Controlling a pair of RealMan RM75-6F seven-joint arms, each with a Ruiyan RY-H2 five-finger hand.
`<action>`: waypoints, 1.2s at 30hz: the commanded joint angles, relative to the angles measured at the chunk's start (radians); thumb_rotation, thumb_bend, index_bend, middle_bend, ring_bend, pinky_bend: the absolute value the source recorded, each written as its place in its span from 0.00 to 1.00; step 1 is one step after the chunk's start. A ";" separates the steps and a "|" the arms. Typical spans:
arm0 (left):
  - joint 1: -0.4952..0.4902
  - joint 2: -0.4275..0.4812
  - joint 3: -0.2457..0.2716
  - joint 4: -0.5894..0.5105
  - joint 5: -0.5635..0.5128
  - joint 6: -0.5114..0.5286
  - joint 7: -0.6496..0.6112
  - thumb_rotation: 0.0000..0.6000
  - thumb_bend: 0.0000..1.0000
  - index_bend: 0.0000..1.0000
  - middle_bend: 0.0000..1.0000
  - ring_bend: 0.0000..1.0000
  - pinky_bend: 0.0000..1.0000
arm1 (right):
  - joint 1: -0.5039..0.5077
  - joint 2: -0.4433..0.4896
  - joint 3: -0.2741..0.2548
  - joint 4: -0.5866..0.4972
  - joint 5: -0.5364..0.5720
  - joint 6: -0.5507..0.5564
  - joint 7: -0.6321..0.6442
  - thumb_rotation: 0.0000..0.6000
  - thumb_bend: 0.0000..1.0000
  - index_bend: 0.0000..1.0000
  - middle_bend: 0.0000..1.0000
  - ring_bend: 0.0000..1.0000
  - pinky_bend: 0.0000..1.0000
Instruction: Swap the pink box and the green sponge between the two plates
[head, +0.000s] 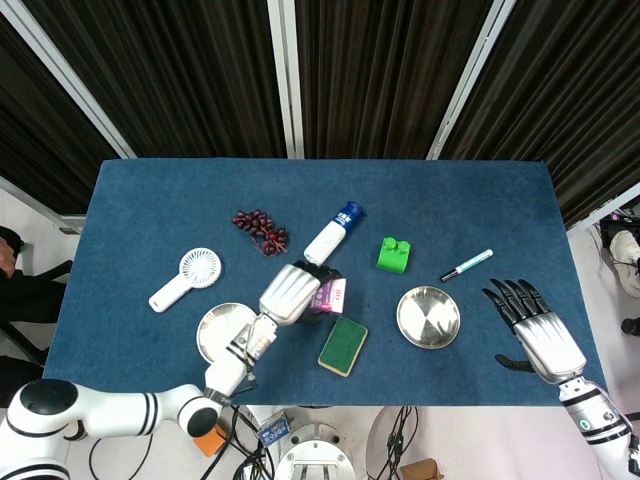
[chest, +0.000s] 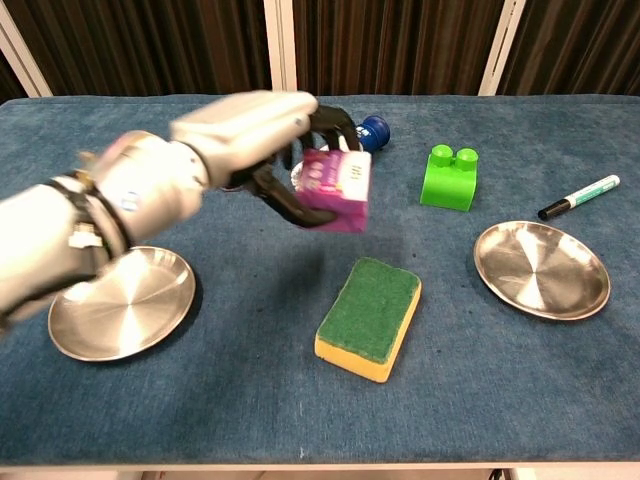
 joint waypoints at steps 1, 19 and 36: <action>0.095 0.167 0.085 -0.148 0.058 0.089 0.045 1.00 0.33 0.53 0.53 0.42 0.42 | -0.001 -0.001 0.000 -0.002 0.001 -0.001 -0.004 1.00 0.25 0.00 0.00 0.00 0.00; 0.284 0.276 0.269 -0.014 0.173 0.139 -0.187 1.00 0.31 0.51 0.51 0.41 0.42 | -0.002 -0.022 -0.005 -0.015 -0.003 -0.020 -0.061 1.00 0.25 0.00 0.00 0.00 0.00; 0.345 0.377 0.318 -0.164 0.268 0.162 -0.164 1.00 0.00 0.10 0.08 0.07 0.31 | 0.184 -0.095 0.043 -0.139 -0.038 -0.279 -0.284 1.00 0.25 0.00 0.00 0.00 0.00</action>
